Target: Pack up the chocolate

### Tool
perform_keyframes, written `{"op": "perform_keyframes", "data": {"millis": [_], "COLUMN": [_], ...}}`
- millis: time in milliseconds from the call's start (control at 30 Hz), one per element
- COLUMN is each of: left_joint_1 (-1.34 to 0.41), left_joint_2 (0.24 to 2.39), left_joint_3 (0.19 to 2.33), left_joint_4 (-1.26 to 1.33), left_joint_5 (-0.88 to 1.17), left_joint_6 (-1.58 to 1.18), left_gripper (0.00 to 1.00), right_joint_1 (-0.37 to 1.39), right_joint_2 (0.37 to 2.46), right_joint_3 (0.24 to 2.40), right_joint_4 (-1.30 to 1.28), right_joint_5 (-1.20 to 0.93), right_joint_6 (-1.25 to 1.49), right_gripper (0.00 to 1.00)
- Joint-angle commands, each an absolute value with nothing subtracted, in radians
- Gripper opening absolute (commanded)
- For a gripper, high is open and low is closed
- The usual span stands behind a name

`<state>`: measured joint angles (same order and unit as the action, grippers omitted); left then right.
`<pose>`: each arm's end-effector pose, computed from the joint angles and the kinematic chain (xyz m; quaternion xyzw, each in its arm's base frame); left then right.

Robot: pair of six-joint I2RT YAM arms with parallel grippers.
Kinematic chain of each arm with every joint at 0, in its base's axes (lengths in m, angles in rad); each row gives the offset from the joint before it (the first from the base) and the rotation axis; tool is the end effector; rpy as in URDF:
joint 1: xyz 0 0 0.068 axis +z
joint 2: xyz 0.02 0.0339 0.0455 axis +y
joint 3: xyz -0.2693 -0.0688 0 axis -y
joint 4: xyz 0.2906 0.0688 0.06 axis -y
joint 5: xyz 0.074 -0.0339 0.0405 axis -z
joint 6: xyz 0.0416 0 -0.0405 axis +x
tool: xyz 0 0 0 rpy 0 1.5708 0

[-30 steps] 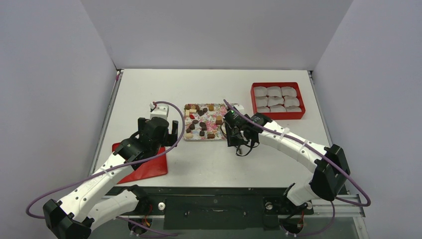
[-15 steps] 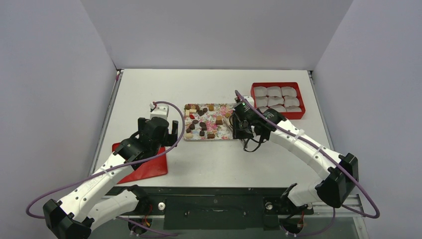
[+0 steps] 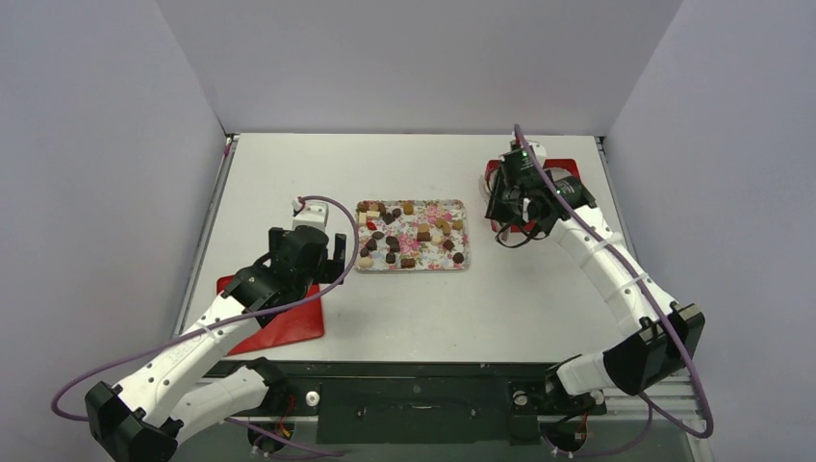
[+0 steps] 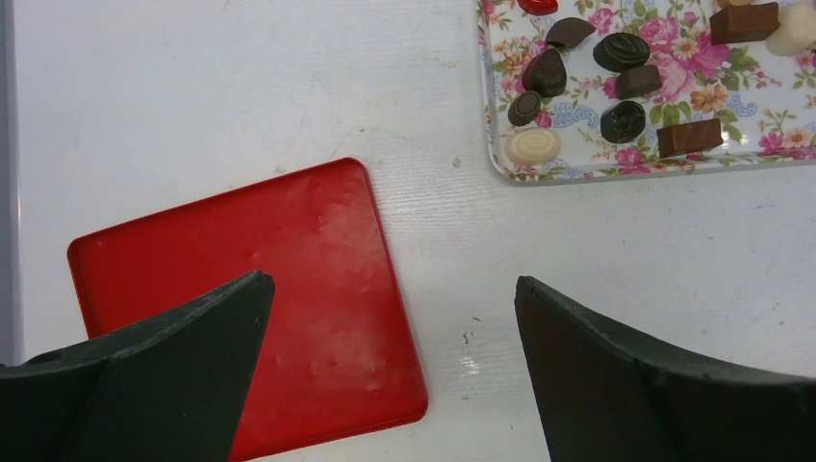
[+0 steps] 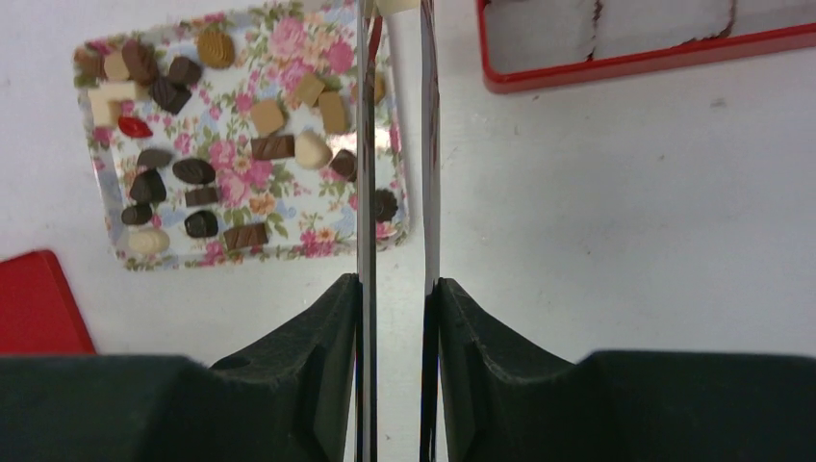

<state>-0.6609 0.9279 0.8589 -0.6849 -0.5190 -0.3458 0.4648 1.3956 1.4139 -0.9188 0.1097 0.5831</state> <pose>0.1965 -0.1267 0.2935 0.0385 0.8920 0.0211 0.4499 0.3008 0.1457 0.3536 0.0737 0.9402 0.1195 0.3103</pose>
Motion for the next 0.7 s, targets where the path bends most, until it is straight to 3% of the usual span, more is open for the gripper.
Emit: {"op": "perform_keyframes", "data": {"millis": [0,233,667], "left_joint_1": [-0.656,-0.657,-0.655], "left_joint_2": [0.934,0.938,0.926], "left_joint_3": [0.863,0.862,0.863], "left_joint_4": [-0.664,-0.665,-0.673], "left_joint_5": [-0.518,-0.527,-0.547], "left_joint_6": [-0.336,-0.334,-0.337], "left_gripper": [0.96,0.96,0.96], "right_joint_1": [0.362,0.241,0.186], "right_joint_2": [1.441,1.583,1.805], "right_joint_3": [1.501,1.594,1.740], "right_joint_4": [-0.864,-0.830,-0.804], "right_joint_5": [0.131,0.075,0.030], "right_joint_6": [0.554,0.543,0.542], "right_gripper": [0.18,0.18,0.17]}}
